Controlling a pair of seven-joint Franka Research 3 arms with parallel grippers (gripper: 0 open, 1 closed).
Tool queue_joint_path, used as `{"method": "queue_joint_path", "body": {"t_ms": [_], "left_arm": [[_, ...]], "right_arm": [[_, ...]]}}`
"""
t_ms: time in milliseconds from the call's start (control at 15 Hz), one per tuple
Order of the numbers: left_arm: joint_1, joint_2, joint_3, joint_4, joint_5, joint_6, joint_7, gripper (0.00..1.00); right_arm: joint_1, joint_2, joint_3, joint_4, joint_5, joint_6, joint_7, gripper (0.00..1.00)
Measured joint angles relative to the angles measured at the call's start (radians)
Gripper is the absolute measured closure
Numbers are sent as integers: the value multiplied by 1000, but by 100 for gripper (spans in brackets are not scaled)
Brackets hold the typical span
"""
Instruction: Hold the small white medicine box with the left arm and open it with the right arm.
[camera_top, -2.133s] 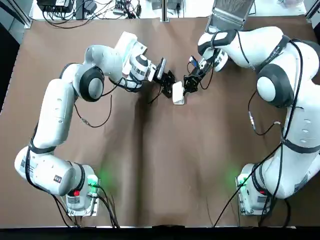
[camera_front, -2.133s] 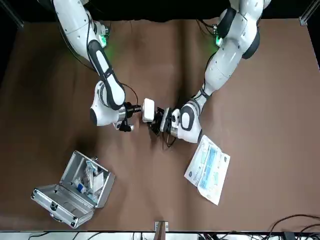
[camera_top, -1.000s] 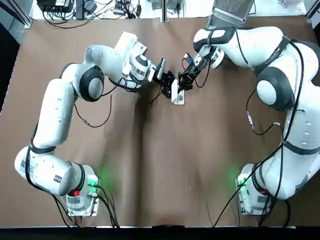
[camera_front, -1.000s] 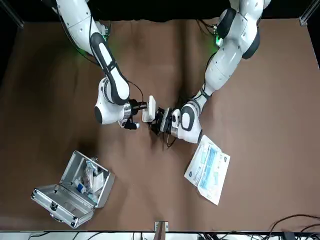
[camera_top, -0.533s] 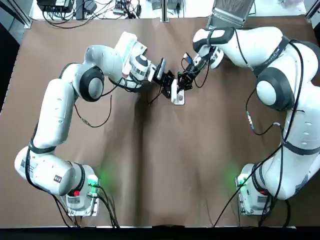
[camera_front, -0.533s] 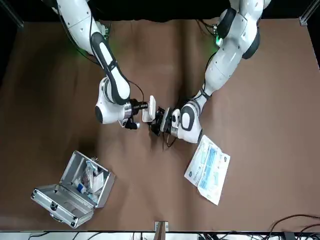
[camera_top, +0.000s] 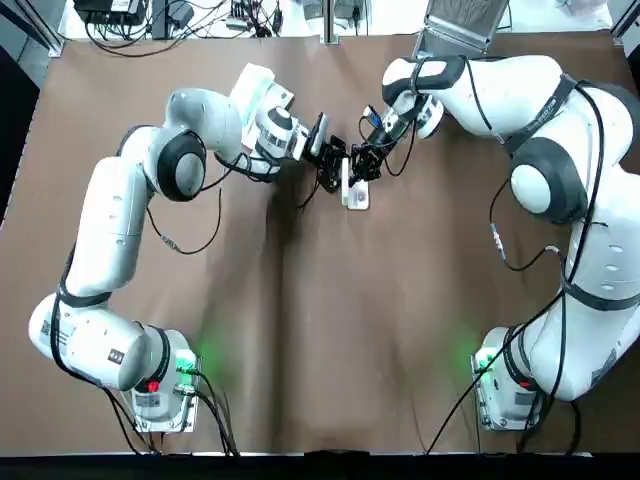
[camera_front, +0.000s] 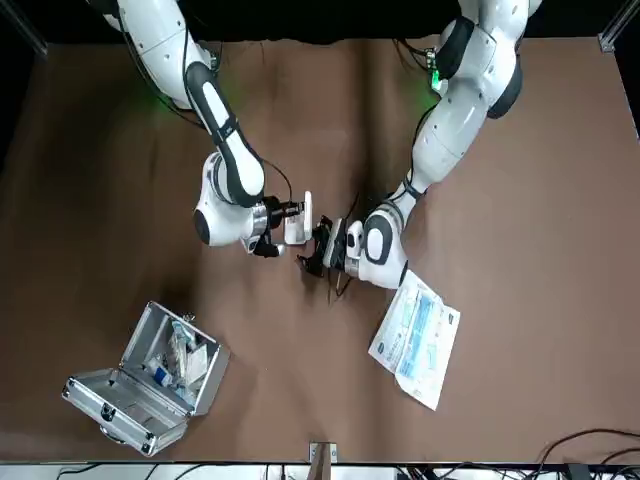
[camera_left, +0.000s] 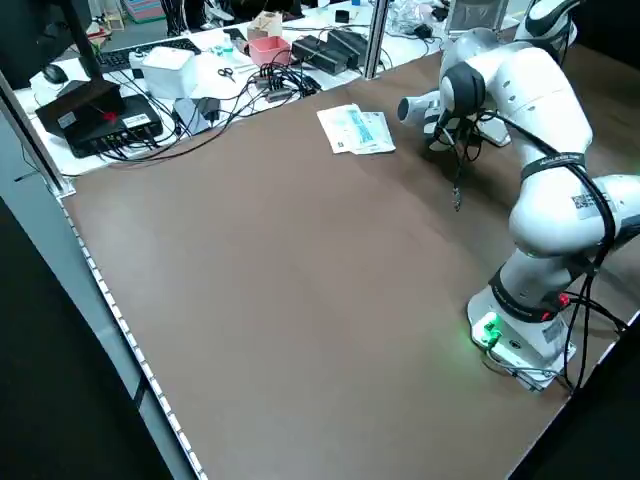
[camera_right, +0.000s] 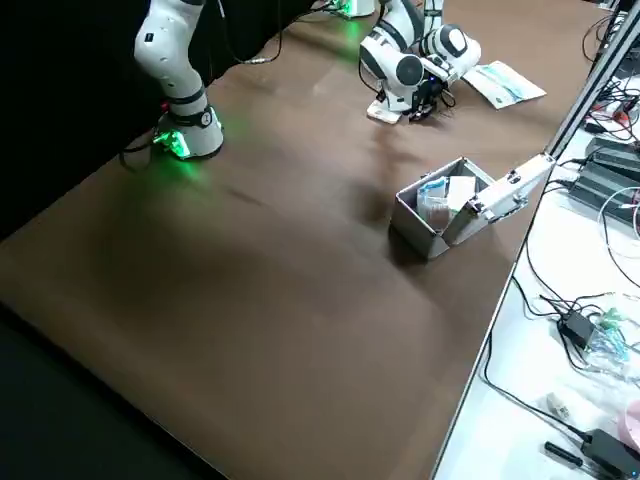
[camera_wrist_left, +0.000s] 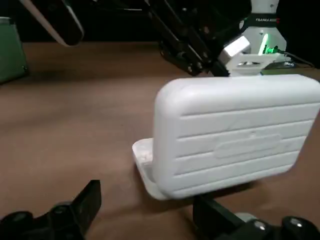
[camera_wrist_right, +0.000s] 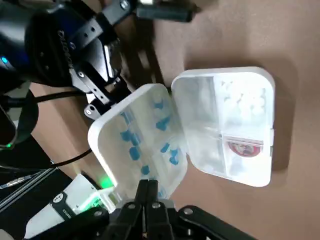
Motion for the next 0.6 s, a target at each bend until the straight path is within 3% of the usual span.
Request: {"method": "queue_joint_path", "body": {"t_ms": [400, 600], "left_arm": [[57, -4, 0, 15, 72, -98, -36, 10], [97, -27, -2, 24, 151, -163, -104, 2]], "right_arm": [[12, 0, 0, 2, 16, 3, 1, 99], [15, 0, 0, 7, 18, 3, 7, 99]]}}
